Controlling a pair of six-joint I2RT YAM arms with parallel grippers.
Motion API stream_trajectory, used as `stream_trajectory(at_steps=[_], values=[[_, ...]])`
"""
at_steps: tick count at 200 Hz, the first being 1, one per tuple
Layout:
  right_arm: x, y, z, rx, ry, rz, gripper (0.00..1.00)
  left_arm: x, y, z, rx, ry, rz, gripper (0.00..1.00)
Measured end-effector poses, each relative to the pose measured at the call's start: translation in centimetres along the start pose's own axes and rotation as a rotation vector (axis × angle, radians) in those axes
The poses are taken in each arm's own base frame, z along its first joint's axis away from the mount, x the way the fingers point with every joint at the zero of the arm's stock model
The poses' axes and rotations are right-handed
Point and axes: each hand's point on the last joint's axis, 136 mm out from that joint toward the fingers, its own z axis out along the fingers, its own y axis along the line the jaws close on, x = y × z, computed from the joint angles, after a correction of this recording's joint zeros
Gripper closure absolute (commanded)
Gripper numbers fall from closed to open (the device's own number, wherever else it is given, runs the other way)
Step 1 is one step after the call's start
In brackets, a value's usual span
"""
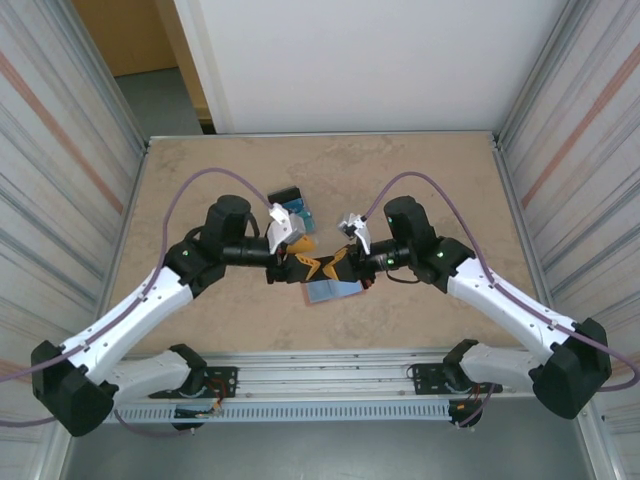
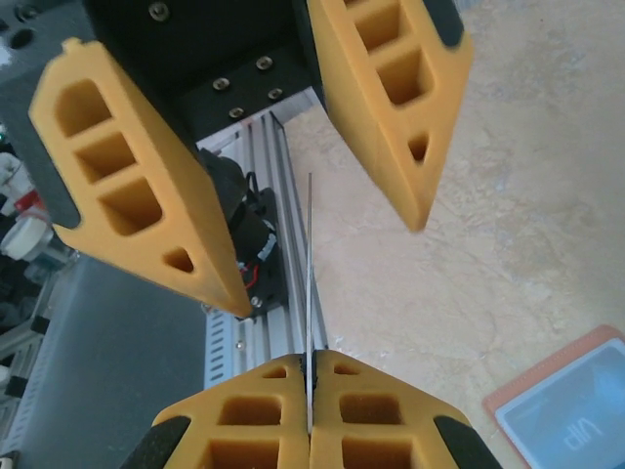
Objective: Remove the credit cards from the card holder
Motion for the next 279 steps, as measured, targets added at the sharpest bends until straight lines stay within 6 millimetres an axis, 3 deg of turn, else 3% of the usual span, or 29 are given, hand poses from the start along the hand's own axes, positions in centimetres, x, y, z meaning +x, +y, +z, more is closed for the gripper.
stream_trajectory(at_steps=[41, 62, 68, 79, 102, 114, 144, 202, 210, 249, 262, 267, 279], values=[[0.1, 0.1, -0.1, -0.002, 0.01, -0.006, 0.99, 0.9, -0.4, 0.7, 0.056, 0.044, -0.005, 0.8], [0.4, -0.1, -0.1, 0.008, 0.019, 0.003, 0.97, 1.1, -0.9, 1.0, 0.084, 0.056, -0.005, 0.99], [0.4, -0.1, -0.1, 0.012, 0.02, 0.004, 0.96, 1.2, -0.9, 1.0, 0.087, 0.059, -0.009, 1.0], [0.4, -0.2, -0.1, 0.018, 0.02, 0.001, 0.87, 1.2, -1.0, 1.0, 0.087, 0.06, -0.008, 1.0], [0.3, -0.9, -0.2, 0.054, 0.016, 0.009, 0.54, 1.3, -0.5, 1.1, 0.054, 0.069, 0.005, 1.0], [0.2, -1.2, -0.2, 0.074, 0.01, 0.011, 0.48, 1.5, 0.3, 1.1, 0.007, 0.081, 0.01, 1.0], [-0.5, -3.0, -1.2, 0.158, -0.037, 0.036, 0.4, 1.8, 3.1, 0.9, -0.134, 0.089, 0.055, 1.0], [-1.1, -6.1, -3.8, 0.358, -0.128, 0.118, 0.23, 3.1, 12.1, -1.5, -0.429, 0.08, 0.137, 1.0], [-1.4, -6.3, -4.1, 0.385, -0.143, 0.123, 0.11, 3.4, 13.4, -1.8, -0.455, 0.081, 0.139, 1.0], [-2.0, -7.9, -6.0, 0.526, -0.205, 0.156, 0.07, 5.6, 19.0, -2.2, -0.519, 0.143, 0.149, 1.0], [-2.1, -8.6, -6.4, 0.57, -0.219, 0.175, 0.05, 6.0, 20.6, -2.2, -0.529, 0.16, 0.156, 1.0], [-2.0, -8.8, -6.6, 0.585, -0.222, 0.18, 0.0, 6.0, 21.1, -2.2, -0.531, 0.164, 0.159, 1.0], [-1.9, -9.3, -6.9, 0.617, -0.231, 0.198, 0.01, 6.1, 22.5, -2.4, -0.536, 0.167, 0.167, 1.0]])
